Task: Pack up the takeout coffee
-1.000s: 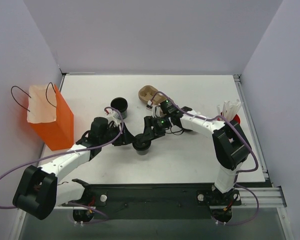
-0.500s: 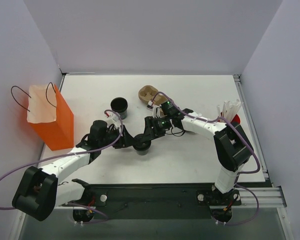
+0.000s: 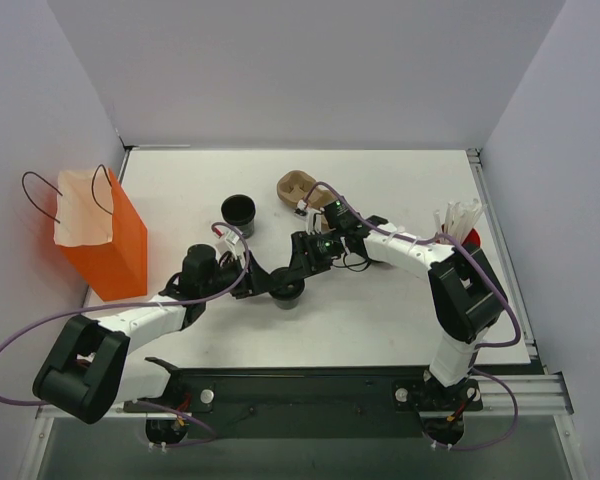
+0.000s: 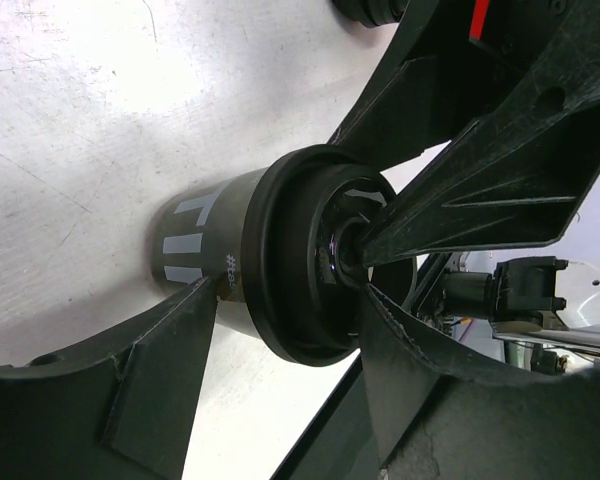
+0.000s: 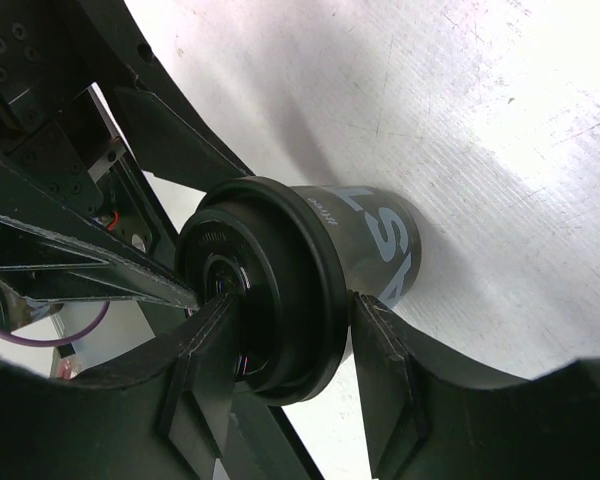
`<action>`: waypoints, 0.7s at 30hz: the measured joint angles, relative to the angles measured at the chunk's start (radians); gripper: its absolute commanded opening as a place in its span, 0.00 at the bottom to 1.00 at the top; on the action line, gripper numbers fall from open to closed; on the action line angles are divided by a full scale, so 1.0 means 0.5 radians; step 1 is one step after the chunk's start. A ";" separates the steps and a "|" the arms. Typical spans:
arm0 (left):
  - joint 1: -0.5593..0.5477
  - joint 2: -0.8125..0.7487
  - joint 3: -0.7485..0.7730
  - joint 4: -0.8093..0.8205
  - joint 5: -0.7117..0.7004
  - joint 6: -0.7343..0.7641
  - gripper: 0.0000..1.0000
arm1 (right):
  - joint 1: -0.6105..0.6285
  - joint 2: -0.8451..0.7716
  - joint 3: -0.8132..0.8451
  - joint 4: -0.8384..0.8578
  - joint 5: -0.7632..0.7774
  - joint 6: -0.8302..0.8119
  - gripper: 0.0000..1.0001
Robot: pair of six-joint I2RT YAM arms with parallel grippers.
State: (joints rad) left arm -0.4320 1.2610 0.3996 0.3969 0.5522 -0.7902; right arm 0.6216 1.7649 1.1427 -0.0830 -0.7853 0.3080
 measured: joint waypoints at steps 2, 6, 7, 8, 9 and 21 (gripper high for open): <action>-0.002 0.000 -0.007 0.017 -0.011 -0.020 0.69 | 0.000 0.000 0.000 0.001 -0.002 -0.004 0.42; -0.006 0.000 -0.054 0.121 -0.079 -0.111 0.69 | 0.010 0.001 0.000 0.010 -0.008 -0.008 0.40; -0.008 0.000 -0.066 0.140 -0.089 -0.137 0.68 | 0.011 0.001 0.000 0.011 -0.008 -0.008 0.40; -0.011 0.000 -0.076 0.159 -0.096 -0.162 0.68 | 0.011 0.001 0.000 0.015 -0.008 -0.008 0.40; -0.011 0.000 -0.086 0.179 -0.105 -0.185 0.67 | 0.011 0.002 -0.001 0.019 -0.008 -0.008 0.40; -0.041 0.004 -0.101 0.219 -0.215 -0.240 0.61 | 0.011 0.006 0.011 0.014 0.002 0.018 0.52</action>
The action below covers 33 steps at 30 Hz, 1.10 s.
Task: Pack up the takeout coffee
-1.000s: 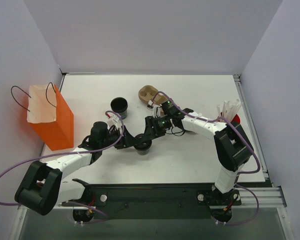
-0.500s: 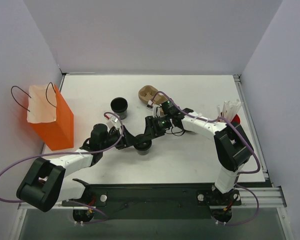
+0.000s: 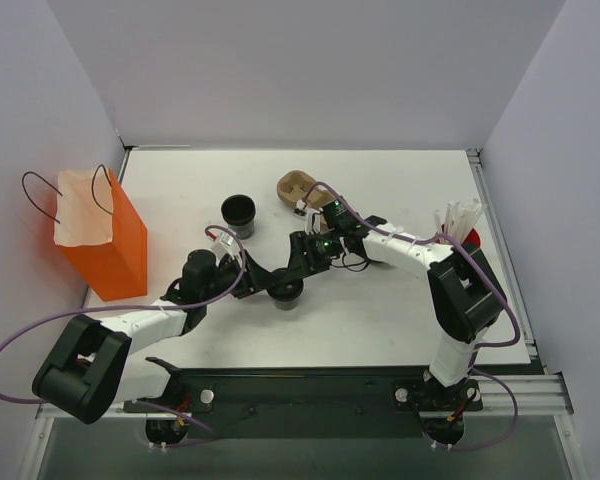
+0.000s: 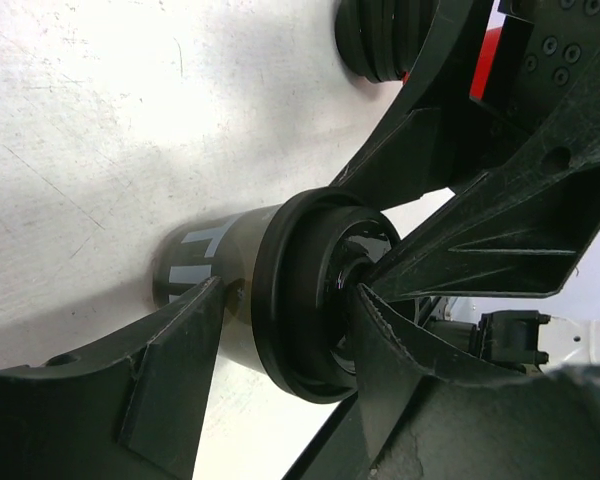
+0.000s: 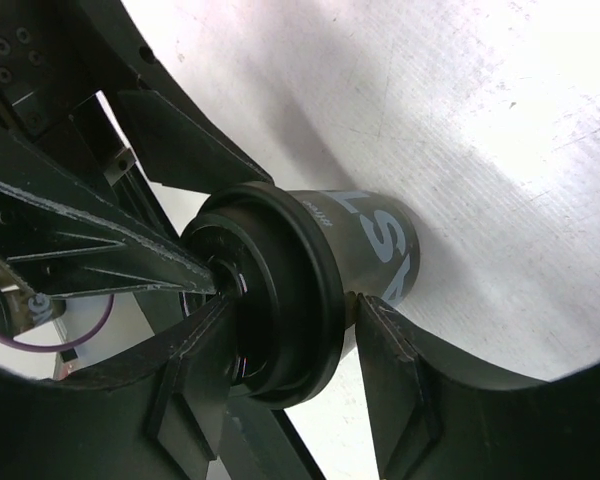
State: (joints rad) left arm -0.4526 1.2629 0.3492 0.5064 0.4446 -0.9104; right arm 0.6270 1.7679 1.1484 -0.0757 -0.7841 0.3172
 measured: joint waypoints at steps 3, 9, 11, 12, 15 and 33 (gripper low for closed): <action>-0.034 -0.001 0.000 0.010 -0.059 0.001 0.61 | -0.008 0.002 0.011 -0.011 0.031 0.053 0.59; -0.120 -0.001 0.000 0.031 -0.181 0.002 0.61 | -0.034 0.001 0.020 -0.022 0.049 0.153 0.70; -0.138 -0.001 0.000 0.039 -0.207 0.001 0.60 | -0.040 -0.007 0.023 -0.022 0.060 0.178 0.70; -0.145 -0.001 0.000 0.042 -0.217 0.001 0.60 | -0.044 -0.015 0.023 -0.024 0.070 0.193 0.70; -0.163 -0.001 0.000 0.047 -0.247 0.000 0.60 | -0.063 -0.052 0.023 -0.027 0.095 0.236 0.70; -0.215 -0.054 -0.023 0.034 -0.366 -0.002 0.59 | -0.056 -0.407 -0.331 0.021 0.312 0.641 0.59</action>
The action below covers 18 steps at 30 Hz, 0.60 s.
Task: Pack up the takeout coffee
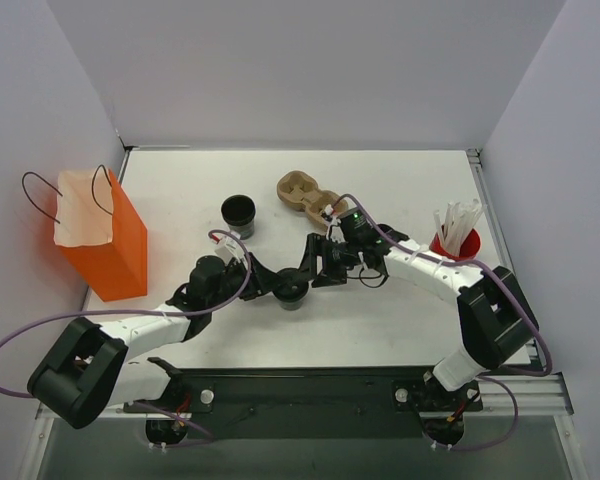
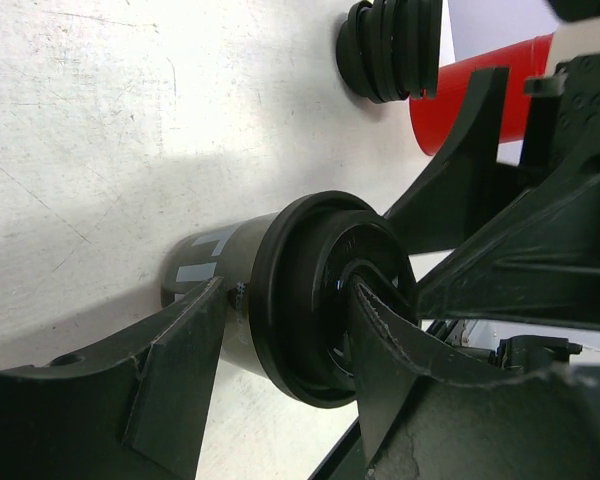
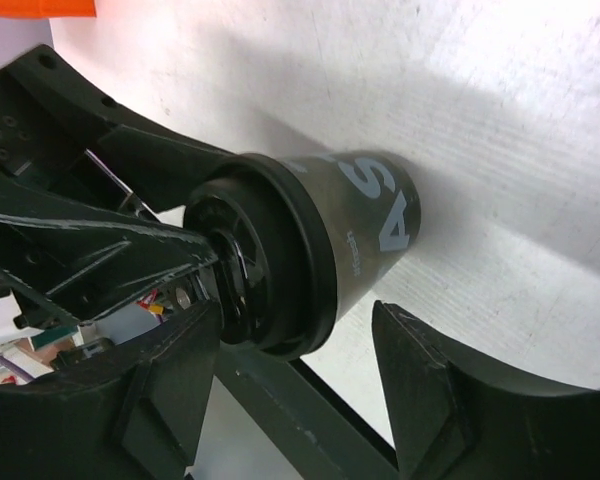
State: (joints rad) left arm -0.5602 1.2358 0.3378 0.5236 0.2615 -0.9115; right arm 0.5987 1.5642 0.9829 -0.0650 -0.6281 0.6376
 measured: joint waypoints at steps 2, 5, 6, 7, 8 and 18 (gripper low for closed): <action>-0.008 0.000 0.000 0.001 -0.014 -0.005 0.59 | 0.015 -0.017 -0.065 0.032 0.011 0.044 0.55; -0.024 0.000 0.000 0.001 -0.031 -0.010 0.59 | 0.021 -0.058 -0.179 0.143 0.018 0.124 0.45; -0.031 0.000 0.000 0.001 -0.038 -0.011 0.59 | 0.021 -0.076 -0.206 0.182 0.018 0.147 0.42; -0.034 -0.001 0.000 0.000 -0.042 -0.012 0.59 | 0.021 -0.097 -0.230 0.224 0.021 0.159 0.38; -0.040 -0.002 -0.001 0.001 -0.046 -0.012 0.59 | 0.023 -0.117 -0.257 0.262 0.024 0.172 0.35; -0.057 -0.018 -0.002 -0.027 -0.067 -0.013 0.57 | 0.021 -0.192 -0.438 0.542 0.024 0.228 0.22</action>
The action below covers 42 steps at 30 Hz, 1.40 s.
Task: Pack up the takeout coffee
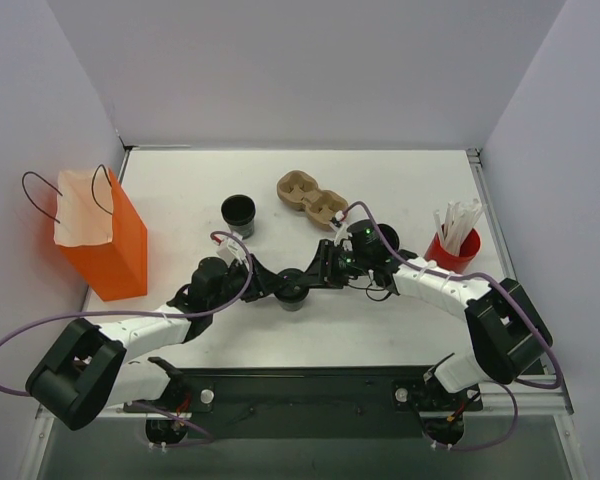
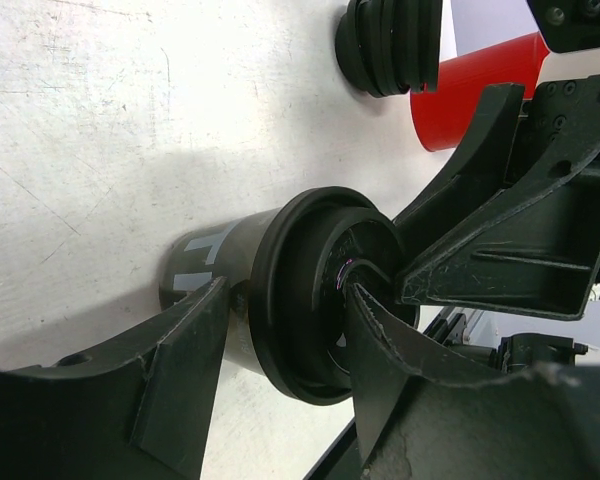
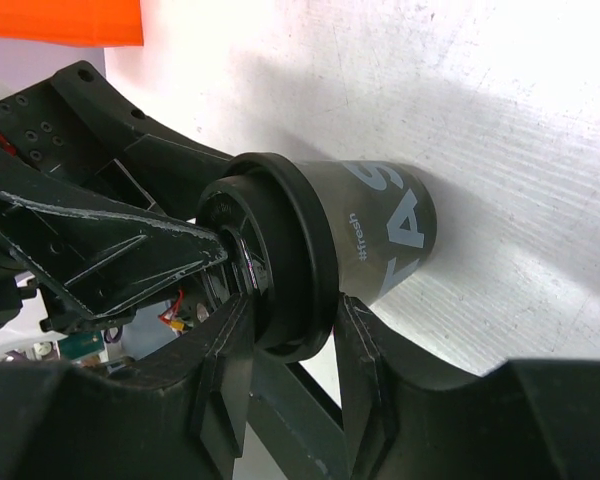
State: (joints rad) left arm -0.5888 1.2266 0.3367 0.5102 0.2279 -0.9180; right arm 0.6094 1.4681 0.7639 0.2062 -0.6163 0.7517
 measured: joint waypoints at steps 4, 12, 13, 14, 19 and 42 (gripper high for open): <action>0.000 -0.007 -0.006 -0.001 -0.010 -0.008 0.57 | -0.011 -0.006 -0.066 0.134 -0.024 0.001 0.22; 0.000 -0.032 -0.028 -0.005 -0.043 -0.014 0.56 | -0.031 0.016 -0.209 0.478 -0.073 0.022 0.22; 0.000 -0.037 -0.034 -0.005 -0.046 -0.014 0.56 | -0.031 0.027 -0.237 0.530 -0.083 0.022 0.22; 0.000 -0.043 -0.039 -0.004 -0.051 -0.015 0.56 | -0.036 0.040 -0.262 0.597 -0.103 0.033 0.22; 0.000 -0.064 -0.063 -0.004 -0.084 -0.031 0.56 | -0.046 0.111 -0.355 0.874 -0.146 0.090 0.22; 0.002 0.043 0.142 -0.153 -0.079 0.242 0.56 | -0.261 0.000 0.022 -0.026 -0.155 -0.279 0.66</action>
State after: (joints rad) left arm -0.5880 1.2484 0.4076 0.4339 0.1883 -0.7971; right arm 0.4789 1.4681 0.7750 0.1932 -0.6937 0.6121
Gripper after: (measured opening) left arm 0.560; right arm 0.682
